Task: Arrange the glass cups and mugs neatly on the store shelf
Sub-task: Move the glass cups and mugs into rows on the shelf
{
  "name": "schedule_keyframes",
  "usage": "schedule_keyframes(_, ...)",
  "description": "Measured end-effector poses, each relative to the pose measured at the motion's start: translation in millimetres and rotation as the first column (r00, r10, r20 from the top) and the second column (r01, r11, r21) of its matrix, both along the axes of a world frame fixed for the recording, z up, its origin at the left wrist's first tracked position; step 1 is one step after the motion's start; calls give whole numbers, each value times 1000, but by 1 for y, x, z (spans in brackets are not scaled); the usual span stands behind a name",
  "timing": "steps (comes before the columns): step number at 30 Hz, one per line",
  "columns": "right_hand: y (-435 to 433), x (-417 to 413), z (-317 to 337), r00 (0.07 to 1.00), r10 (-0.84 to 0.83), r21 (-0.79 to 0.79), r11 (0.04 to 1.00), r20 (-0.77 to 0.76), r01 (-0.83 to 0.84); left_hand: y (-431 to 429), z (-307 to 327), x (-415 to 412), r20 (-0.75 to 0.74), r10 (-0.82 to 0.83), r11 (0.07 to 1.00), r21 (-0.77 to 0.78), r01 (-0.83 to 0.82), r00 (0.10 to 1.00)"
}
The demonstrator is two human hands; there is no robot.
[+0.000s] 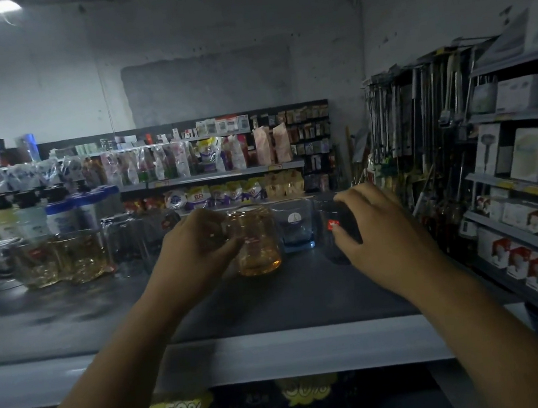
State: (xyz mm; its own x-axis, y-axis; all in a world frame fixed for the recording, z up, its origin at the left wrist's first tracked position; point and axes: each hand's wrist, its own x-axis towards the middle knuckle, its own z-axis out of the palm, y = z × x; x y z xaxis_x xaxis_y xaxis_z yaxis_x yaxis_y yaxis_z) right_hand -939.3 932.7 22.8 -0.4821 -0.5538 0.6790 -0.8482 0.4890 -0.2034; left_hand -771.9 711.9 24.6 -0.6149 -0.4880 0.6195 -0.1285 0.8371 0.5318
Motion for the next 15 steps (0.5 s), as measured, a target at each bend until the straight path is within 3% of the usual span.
schedule_keyframes(4, -25, 52, 16, 994, 101, 19, 995, -32, -100, -1, 5, 46, 9, -66, 994, -83, 67, 998)
schedule_keyframes(8, -73, 122, 23, 977, 214, 18, 977, -2, -214, -39, 3, 114, 20, -9, 983, -182, 12, 1000)
schedule_keyframes(15, -206, 269, 26, 925, 373, 24, 926, 74, -376, -140, -4, 301, -51, 152, 981, -115, -157, 987)
